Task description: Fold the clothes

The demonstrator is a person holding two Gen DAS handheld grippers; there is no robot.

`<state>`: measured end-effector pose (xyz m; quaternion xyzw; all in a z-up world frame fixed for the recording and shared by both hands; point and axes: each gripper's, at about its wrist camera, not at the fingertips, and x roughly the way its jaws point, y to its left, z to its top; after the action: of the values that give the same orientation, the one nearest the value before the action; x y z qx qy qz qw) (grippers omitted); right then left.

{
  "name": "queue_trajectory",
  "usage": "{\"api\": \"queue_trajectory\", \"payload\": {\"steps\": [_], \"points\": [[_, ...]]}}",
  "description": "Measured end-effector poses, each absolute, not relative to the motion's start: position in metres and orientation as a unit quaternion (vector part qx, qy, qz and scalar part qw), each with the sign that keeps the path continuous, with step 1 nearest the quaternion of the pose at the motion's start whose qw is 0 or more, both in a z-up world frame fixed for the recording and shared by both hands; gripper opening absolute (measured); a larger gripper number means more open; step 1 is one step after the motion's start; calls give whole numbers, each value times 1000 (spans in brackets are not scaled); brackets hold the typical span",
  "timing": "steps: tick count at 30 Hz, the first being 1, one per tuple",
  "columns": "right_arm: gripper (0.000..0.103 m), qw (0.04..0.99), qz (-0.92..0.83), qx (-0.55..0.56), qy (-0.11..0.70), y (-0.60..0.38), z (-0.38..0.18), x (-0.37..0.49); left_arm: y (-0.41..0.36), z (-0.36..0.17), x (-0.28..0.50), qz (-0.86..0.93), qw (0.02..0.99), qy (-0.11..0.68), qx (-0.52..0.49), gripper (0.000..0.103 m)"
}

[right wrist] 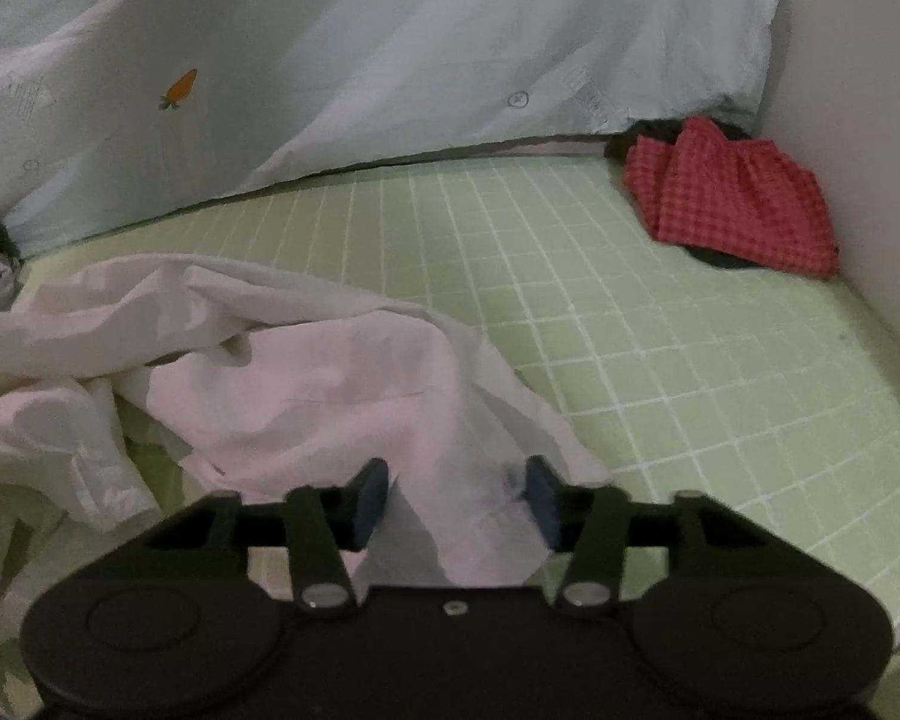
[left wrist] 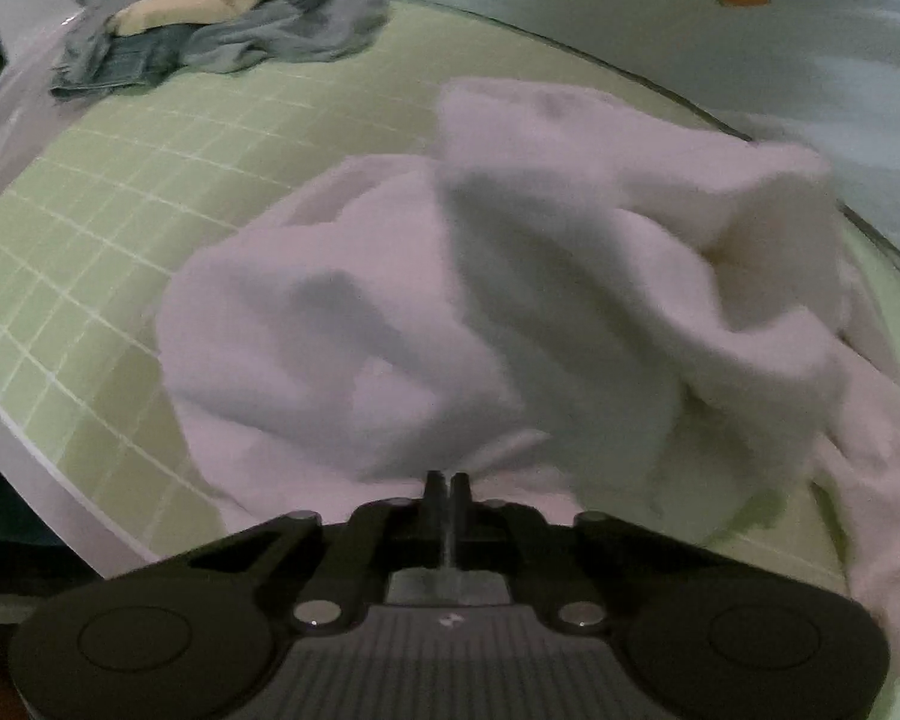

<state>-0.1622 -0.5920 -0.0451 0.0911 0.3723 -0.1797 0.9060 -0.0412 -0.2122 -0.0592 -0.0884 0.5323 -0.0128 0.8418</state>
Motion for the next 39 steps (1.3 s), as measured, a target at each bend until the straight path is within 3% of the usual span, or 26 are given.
{"api": "queue_trajectory", "payload": {"steps": [1, 4, 13, 20, 22, 24, 28, 31, 33, 36, 39], "points": [[22, 907, -178, 95, 370, -592, -44, -162, -203, -60, -39, -12, 841, 532, -100, 0], [16, 908, -184, 102, 363, -590, -40, -161, -178, -54, -26, 1, 850, 518, -98, 0], [15, 904, -240, 113, 337, -574, -22, -155, -69, -25, 71, 67, 891, 446, -43, 0], [15, 895, -267, 115, 338, -551, -16, -159, -20, -1, 131, 101, 910, 393, -86, 4], [15, 892, -269, 114, 344, -547, -18, -159, -27, -3, 119, 82, 908, 396, -106, 33], [16, 890, -272, 117, 348, -547, -19, -159, -36, -6, 103, 52, 904, 405, -128, 48], [23, 890, -272, 129, 342, -550, -18, -158, -53, -20, 60, -5, 875, 438, -204, 63], [37, 894, -264, 132, 336, -555, -17, -153, -71, -33, 24, -45, 845, 455, -277, 70], [41, 897, -256, 130, 337, -558, -17, -149, -87, -41, 3, -73, 827, 465, -308, 72], [50, 898, -237, 126, 350, -562, -22, -144, -116, -49, -17, -88, 822, 478, -296, 73], [51, 897, -216, 125, 366, -564, -30, -142, -141, -56, -23, -86, 824, 492, -267, 72]]}}
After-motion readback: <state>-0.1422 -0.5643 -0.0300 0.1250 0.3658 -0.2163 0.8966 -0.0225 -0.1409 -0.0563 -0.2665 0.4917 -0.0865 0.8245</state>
